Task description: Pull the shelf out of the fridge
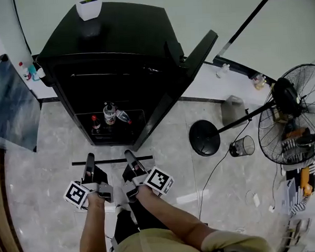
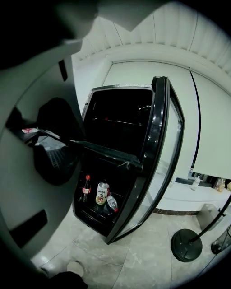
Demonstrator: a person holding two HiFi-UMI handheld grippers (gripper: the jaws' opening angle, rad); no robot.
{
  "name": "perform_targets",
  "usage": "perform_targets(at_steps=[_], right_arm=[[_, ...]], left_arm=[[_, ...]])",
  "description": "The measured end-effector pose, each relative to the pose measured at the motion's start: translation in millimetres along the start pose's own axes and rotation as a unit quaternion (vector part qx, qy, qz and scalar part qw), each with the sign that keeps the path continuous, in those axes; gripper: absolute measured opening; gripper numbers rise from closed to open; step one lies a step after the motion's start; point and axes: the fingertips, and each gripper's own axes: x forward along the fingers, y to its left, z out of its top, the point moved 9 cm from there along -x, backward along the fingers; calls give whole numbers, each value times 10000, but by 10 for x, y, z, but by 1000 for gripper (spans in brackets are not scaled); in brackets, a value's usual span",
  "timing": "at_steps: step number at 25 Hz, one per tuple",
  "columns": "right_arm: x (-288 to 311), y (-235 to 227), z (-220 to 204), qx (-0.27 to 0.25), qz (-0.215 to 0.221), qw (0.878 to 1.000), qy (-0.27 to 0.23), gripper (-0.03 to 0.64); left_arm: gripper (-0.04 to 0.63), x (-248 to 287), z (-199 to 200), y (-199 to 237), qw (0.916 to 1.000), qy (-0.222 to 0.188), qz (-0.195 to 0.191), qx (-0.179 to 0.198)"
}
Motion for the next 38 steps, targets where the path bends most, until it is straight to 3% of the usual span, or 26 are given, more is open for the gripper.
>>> perform_targets(at_steps=[17,35,38], right_arm=[[-444,840,-212,-224,374,9986,298,52],[-615,1303,-297,-771,872,9893,876,72],[-658,1344,-329,-803,719,9895,967,74]], left_arm=[[40,-645,177,-837,9994,-157,-135,271],[41,-1089,201,-1360,9957,-670,-384,516],[41,-1165,223,-1423,9943,-755,-420,628]])
